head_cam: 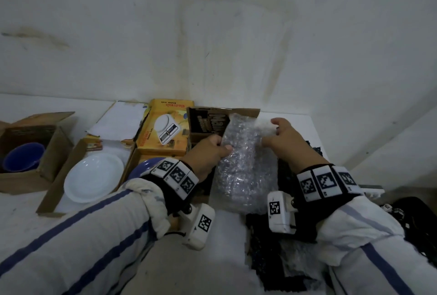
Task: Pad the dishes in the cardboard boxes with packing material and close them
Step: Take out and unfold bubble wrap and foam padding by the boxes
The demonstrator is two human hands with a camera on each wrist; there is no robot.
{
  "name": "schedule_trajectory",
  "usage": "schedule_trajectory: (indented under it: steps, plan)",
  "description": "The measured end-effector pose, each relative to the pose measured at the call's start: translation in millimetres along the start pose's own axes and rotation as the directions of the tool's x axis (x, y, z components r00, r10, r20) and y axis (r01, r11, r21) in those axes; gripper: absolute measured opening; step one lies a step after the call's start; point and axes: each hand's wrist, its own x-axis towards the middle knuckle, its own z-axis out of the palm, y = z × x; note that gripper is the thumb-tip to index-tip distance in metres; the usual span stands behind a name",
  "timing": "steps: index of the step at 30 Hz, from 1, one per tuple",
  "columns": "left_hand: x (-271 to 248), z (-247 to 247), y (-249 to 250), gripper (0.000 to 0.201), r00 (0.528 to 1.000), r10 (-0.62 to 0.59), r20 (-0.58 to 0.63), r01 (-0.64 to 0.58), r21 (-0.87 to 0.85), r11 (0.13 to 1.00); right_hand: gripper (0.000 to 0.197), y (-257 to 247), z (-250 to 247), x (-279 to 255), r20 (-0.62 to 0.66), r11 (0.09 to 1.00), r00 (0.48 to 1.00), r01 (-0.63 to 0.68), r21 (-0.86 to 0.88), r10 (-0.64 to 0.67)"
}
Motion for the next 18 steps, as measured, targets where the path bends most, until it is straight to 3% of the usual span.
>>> schedule_trajectory:
  steps: [2,4,9,10,12,14,16,18]
  plan:
    - [-2,-4,-3,0.004,0.999,-0.039,0.014,0.04,-0.05,0.998,0.07,4,4,0,0.135,0.978,0.986,-0.117,0.174,0.094]
    - [-4,-4,-8,0.013,0.998,-0.061,0.005,0.061,-0.046,0.997,0.061,10,12,0,0.204,0.97,0.972,-0.157,0.183,0.119]
    - [3,10,-31,0.073,0.978,-0.191,0.083,0.2,-0.132,0.971,0.015,23,15,1,0.052,0.987,0.988,-0.152,0.058,0.149]
    - [5,16,-35,0.076,0.972,-0.211,0.106,0.227,-0.161,0.961,0.009,24,12,-1,0.018,0.99,0.99,-0.136,-0.018,0.137]
    - [6,27,-39,0.06,0.965,-0.226,0.132,0.247,-0.174,0.953,0.02,28,5,-2,-0.085,0.973,0.99,-0.124,-0.197,0.109]
    - [8,37,-42,0.041,0.972,-0.193,0.136,0.197,-0.014,0.98,0.029,34,-3,-4,-0.129,0.939,0.988,-0.126,-0.319,0.088]
    - [7,46,-44,0.037,0.975,-0.15,0.165,0.116,0.196,0.974,0.017,37,-10,-8,-0.157,0.922,0.984,-0.136,-0.362,0.084]
    - [6,53,-45,0.04,0.971,-0.119,0.209,0.055,0.289,0.956,0.006,38,-18,-12,-0.223,0.913,0.974,-0.134,-0.385,0.048]
